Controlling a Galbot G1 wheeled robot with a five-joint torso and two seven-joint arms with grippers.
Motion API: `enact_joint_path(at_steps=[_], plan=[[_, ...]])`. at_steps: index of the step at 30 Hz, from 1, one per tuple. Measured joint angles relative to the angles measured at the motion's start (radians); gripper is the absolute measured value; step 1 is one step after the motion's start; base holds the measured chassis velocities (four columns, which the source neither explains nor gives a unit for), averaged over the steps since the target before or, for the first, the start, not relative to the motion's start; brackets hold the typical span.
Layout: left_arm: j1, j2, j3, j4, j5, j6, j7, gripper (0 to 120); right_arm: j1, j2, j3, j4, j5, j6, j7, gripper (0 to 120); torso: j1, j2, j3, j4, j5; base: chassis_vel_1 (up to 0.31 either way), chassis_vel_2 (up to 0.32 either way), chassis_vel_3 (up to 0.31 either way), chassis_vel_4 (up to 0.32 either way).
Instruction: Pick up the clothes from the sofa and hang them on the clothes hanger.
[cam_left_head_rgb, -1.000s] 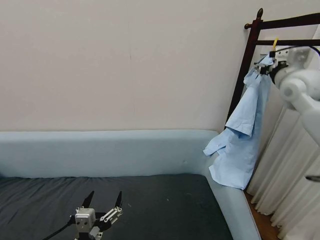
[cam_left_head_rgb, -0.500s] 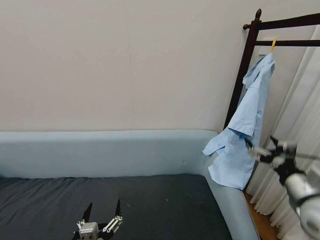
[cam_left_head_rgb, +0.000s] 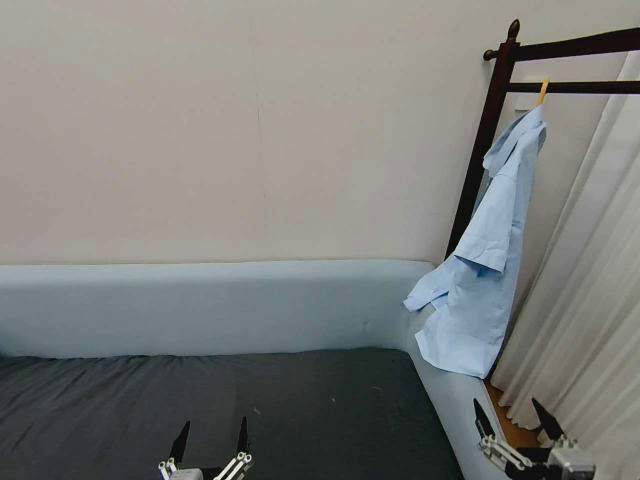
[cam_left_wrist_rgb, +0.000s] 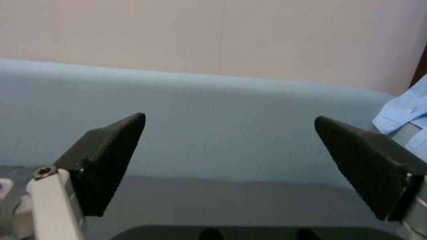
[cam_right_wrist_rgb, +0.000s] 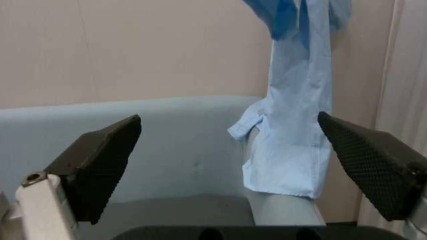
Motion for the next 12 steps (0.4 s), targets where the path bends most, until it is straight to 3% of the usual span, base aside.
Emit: enact_joint_path(at_steps=[12], plan=[[-0.001, 0.002, 0.001, 0.002, 0.001, 0.005, -0.001, 100, 0.010, -0.005, -0.006, -0.009, 0.001, -0.001, 0.004, 100, 0.000, 0.000, 0.000, 0.0001, 0.0002, 0.000, 0.000, 0.000, 0.000]])
